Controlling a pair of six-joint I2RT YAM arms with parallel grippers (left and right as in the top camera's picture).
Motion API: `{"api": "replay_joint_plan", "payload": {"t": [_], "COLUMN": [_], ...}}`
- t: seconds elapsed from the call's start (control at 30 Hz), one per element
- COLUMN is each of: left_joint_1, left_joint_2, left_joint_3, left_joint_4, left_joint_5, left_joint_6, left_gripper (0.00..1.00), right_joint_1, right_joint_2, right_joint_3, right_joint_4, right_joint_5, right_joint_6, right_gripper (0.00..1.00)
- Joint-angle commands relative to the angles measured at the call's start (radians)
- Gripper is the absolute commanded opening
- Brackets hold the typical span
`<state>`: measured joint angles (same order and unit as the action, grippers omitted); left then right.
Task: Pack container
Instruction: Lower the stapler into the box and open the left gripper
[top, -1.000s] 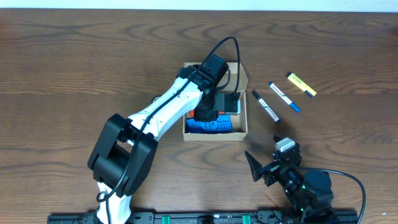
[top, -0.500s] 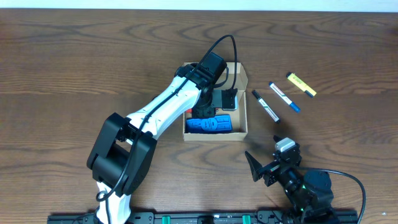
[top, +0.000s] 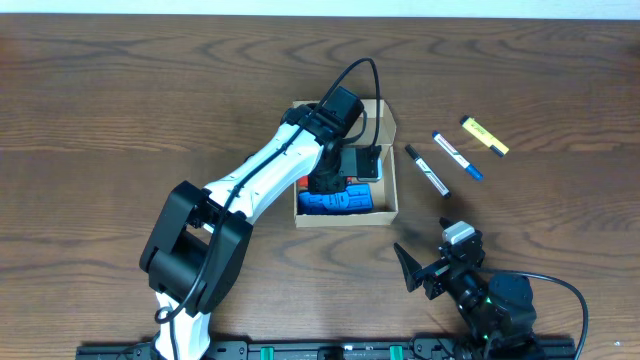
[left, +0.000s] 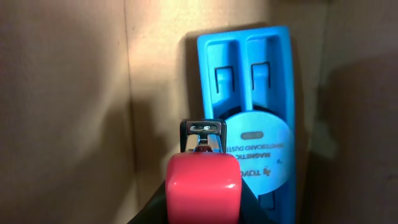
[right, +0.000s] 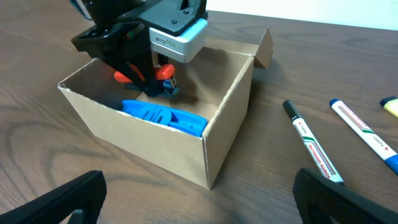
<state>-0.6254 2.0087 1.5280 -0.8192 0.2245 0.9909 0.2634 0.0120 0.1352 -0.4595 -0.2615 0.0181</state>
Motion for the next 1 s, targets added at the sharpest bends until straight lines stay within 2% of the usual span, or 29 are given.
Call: {"api": "replay_joint_plan", "payload": {"t": [0.0, 0.1, 0.2, 0.33, 0.8, 0.97], "left_joint_1": [0.003, 0.003, 0.003, 0.003, 0.003, 0.003], "left_joint_2": [0.001, 0.001, 0.001, 0.001, 0.0, -0.023], "left_joint_3": [-0.006, -0.006, -0.006, -0.006, -0.006, 0.027], "left_joint_4": [-0.004, -0.004, -0.004, -0.005, -0.003, 0.011], "left_joint_5": [0.027, 0.027, 0.027, 0.027, 0.027, -0.011], "left_joint_6": [-0.011, -0.011, -0.011, -0.012, -0.012, -0.128], "left_gripper": [0.09, 0.12, 0.32, 0.42, 0.46, 0.45], "right_joint_1": [0.019, 0.019, 0.019, 0.019, 0.019, 0.019], "right_joint_2": [-0.005, -0.005, -0.005, -0.005, -0.005, -0.005], "right_joint_3": [-0.005, -0.005, -0.005, -0.005, -0.005, -0.005], "right_joint_4": [-0.001, -0.001, -0.001, -0.001, -0.001, -0.001], "right_joint_5": [-0.005, -0.005, -0.004, -0.005, -0.005, -0.005], "right_joint_6": [-0.008, -0.008, -0.008, -0.008, -0.008, -0.008], "right_gripper": [0.99, 0.99, 0.99, 0.99, 0.99, 0.99]}}
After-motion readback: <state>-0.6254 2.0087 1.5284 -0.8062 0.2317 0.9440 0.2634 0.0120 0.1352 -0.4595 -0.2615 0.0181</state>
